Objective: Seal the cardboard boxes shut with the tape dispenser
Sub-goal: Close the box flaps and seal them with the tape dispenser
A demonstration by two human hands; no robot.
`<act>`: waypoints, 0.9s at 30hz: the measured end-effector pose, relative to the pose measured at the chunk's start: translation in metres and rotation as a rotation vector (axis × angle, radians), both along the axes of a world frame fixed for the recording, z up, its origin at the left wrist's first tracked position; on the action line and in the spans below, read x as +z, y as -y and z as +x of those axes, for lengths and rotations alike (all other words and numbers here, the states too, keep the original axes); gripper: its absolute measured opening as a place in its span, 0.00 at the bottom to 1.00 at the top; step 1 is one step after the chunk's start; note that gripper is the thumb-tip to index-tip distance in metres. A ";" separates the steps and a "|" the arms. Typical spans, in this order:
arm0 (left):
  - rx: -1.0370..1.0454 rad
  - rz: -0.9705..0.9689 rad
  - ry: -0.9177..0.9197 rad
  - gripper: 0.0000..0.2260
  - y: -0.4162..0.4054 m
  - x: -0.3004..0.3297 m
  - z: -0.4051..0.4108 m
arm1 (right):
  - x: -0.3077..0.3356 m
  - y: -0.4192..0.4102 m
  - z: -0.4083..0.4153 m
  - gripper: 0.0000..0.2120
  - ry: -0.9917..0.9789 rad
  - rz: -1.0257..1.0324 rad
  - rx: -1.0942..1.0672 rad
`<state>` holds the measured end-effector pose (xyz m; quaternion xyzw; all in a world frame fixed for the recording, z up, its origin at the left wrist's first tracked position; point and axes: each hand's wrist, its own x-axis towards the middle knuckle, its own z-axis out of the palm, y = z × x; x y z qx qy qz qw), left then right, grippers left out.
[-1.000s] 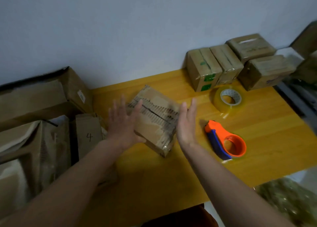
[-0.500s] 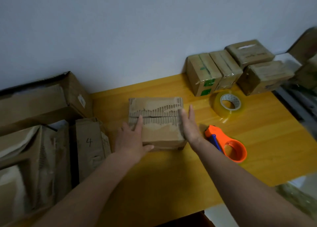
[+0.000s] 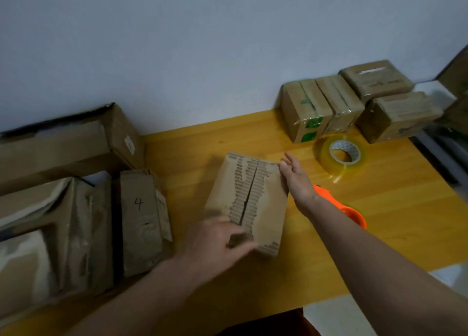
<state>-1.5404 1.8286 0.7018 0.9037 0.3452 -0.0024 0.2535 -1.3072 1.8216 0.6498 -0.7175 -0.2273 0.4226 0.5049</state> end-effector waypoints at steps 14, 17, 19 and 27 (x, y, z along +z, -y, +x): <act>0.447 -0.456 0.318 0.31 -0.103 -0.045 0.061 | 0.000 -0.010 -0.026 0.24 0.240 -0.123 -0.003; 0.455 -0.401 0.338 0.31 -0.083 -0.046 0.063 | 0.004 -0.023 -0.010 0.24 0.319 -0.208 0.083; 0.544 -0.358 0.315 0.32 -0.068 -0.048 0.062 | 0.004 -0.019 -0.010 0.28 0.474 -0.218 0.172; 0.789 -0.530 0.481 0.29 -0.063 -0.047 0.075 | 0.007 -0.021 0.001 0.26 0.618 -0.109 0.448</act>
